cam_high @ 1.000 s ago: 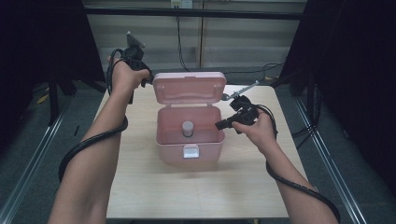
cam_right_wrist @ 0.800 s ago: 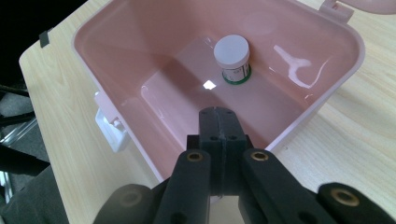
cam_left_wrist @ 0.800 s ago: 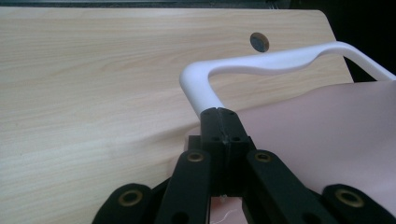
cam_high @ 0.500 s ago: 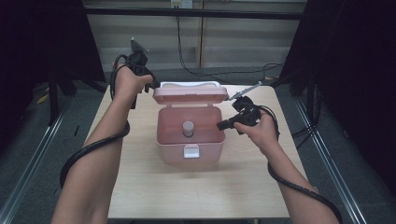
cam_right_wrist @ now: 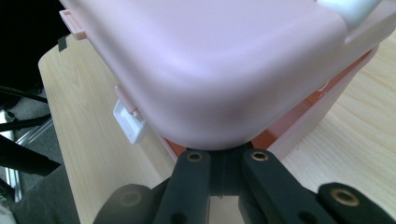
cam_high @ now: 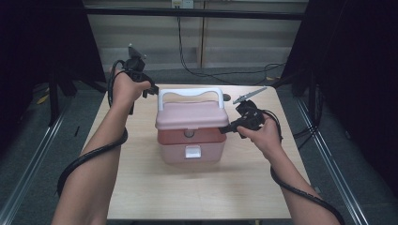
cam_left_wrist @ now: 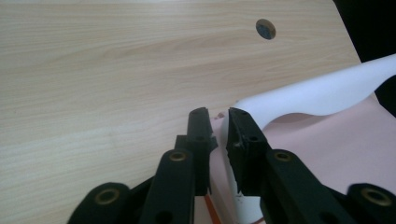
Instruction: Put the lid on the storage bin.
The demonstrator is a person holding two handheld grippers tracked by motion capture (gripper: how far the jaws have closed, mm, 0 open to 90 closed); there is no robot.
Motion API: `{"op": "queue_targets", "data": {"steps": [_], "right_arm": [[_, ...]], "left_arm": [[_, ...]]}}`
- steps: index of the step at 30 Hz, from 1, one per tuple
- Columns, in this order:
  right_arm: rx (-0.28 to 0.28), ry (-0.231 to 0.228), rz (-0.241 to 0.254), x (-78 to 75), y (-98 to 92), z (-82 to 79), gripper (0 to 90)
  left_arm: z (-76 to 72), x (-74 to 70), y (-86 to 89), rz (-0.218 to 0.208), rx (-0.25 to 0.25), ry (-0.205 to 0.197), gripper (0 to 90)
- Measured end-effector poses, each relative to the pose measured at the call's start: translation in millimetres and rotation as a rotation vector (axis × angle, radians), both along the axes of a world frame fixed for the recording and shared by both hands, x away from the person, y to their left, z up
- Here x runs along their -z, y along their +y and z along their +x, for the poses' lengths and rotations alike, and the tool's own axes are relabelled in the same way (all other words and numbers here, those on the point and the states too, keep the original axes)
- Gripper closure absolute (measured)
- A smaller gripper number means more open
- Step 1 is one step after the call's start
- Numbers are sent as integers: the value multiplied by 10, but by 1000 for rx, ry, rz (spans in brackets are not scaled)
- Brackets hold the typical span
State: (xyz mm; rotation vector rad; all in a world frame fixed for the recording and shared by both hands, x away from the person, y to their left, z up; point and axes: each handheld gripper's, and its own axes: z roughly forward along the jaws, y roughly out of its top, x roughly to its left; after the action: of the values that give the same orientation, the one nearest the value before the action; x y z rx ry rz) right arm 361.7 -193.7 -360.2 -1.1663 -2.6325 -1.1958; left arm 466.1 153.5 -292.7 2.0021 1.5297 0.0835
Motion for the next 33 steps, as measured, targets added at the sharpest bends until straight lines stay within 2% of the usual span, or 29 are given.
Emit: {"op": "queue_targets", "data": {"steps": [6,9,15,17,21,27,33], "right_arm": [[-1,-4,-4,-1,-15,-31,900],[-5,-7,-8,-5,-29,-52,900],[-6,-14,-19,1,-84,-113,900],[-7,-18,-17,2,-101,-135,900],[-15,-12,-25,36,-115,-168,900],[-22,-11,-23,62,-115,-195,900],[-29,-14,-14,77,-117,-240,900]], "left_arm": [[-66,116,151,11,-29,-6,636],[-102,187,212,26,-42,-17,535],[-187,343,345,72,-54,-33,391],[-217,407,382,75,-63,-13,338],[-275,546,444,88,-65,-19,287],[-367,758,534,109,-61,-11,259],[-445,898,628,111,-65,-5,250]]}}
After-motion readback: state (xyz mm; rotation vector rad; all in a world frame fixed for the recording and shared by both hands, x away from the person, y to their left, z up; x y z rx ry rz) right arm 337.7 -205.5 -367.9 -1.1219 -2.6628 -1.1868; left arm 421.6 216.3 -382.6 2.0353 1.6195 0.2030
